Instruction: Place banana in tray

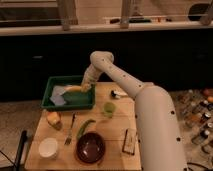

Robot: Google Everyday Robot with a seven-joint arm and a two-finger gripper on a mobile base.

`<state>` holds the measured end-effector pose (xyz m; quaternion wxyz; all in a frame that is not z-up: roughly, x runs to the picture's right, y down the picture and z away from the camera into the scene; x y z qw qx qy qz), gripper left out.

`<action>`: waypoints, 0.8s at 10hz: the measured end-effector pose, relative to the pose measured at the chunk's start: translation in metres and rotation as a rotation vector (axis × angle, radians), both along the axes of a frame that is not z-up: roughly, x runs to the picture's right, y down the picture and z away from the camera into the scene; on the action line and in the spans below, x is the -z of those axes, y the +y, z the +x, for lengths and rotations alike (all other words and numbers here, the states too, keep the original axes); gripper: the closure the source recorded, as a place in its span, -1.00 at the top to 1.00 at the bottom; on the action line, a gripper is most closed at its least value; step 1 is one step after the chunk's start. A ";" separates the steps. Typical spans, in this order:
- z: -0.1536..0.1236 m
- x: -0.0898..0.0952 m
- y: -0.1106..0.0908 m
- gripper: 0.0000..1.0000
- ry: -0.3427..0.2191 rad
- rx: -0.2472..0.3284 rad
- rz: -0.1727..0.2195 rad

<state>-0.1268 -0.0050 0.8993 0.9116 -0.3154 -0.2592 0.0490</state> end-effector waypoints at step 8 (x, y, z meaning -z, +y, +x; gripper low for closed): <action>-0.002 -0.002 0.000 0.60 -0.009 -0.006 -0.011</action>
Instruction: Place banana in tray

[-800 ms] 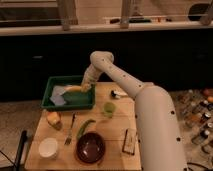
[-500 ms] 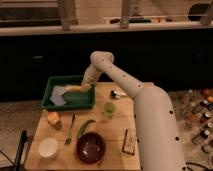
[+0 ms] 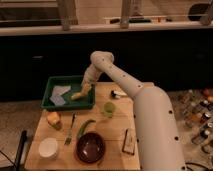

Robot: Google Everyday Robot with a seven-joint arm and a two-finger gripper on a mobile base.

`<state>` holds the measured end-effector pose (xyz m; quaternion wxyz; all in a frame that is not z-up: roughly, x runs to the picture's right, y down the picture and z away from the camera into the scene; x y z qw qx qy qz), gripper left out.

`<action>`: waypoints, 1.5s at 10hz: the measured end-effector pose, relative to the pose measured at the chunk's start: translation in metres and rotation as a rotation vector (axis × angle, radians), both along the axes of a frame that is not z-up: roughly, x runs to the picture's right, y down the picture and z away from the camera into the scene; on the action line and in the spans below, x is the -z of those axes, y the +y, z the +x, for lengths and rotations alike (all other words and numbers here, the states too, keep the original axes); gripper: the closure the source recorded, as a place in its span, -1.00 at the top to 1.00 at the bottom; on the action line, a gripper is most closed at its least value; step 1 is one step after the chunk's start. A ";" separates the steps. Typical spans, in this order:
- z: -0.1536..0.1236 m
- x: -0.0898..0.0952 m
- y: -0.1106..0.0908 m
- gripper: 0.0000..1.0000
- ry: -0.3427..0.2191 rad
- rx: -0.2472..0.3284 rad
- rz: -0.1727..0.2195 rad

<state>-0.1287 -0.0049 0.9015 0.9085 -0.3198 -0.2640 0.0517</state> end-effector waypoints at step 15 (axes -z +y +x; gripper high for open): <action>0.012 0.010 -0.006 0.60 -0.043 -0.025 0.023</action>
